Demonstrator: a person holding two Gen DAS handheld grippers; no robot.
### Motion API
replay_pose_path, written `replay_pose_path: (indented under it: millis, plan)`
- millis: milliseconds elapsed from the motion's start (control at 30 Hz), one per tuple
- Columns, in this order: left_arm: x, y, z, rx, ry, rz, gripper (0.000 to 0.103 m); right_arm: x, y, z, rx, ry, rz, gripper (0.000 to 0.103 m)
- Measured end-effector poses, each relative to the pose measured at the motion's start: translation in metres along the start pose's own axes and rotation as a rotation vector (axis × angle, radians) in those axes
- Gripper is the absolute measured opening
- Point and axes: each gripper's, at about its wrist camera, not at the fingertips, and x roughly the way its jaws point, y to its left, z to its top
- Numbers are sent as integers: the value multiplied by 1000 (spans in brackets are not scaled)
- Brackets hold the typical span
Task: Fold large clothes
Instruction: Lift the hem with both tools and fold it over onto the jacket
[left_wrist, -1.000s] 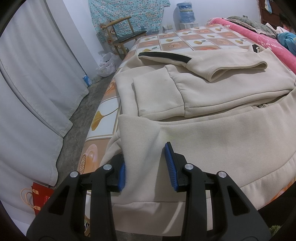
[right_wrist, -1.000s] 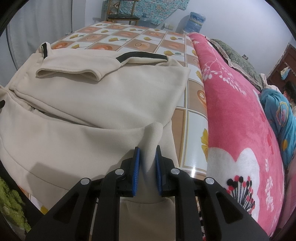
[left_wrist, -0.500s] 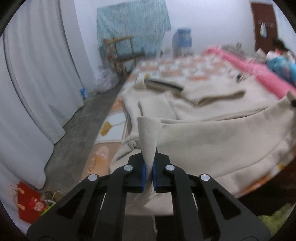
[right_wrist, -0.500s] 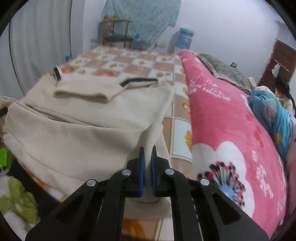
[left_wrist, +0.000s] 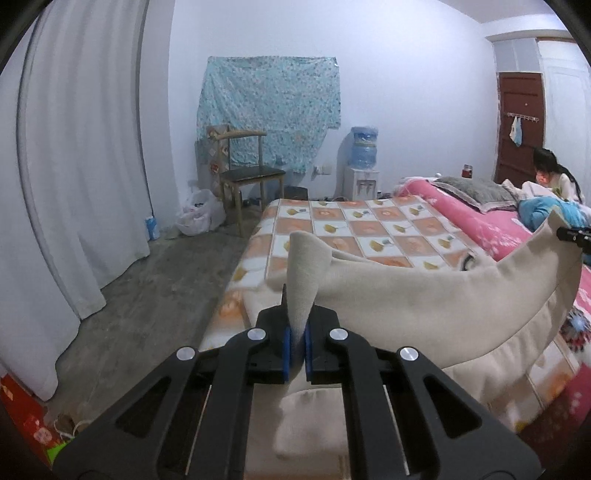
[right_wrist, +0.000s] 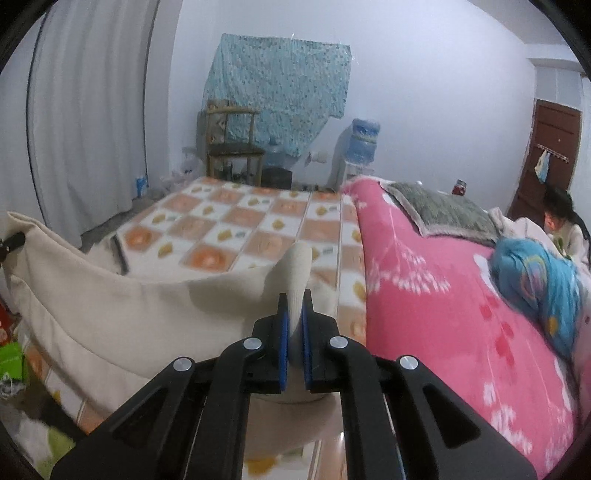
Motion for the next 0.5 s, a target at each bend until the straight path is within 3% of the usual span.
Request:
replay_pose_path:
  millis: [167, 300, 367, 433, 500]
  plan:
    - [67, 14, 33, -23, 49, -11, 5, 57, -4, 42, -10, -12, -8, 6]
    - [142, 25, 38, -62, 166, -39, 6, 120, -2, 49, 14, 41, -7, 6]
    - [175, 27, 25, -71, 256, -40, 11, 160, -1, 40, 20, 115, -13, 8]
    - [217, 35, 7, -103, 384, 8, 28, 202, -2, 22, 29, 236, -28, 17]
    - [231, 44, -4, -137, 434, 60, 39, 218, -6, 10, 35, 298, -60, 17]
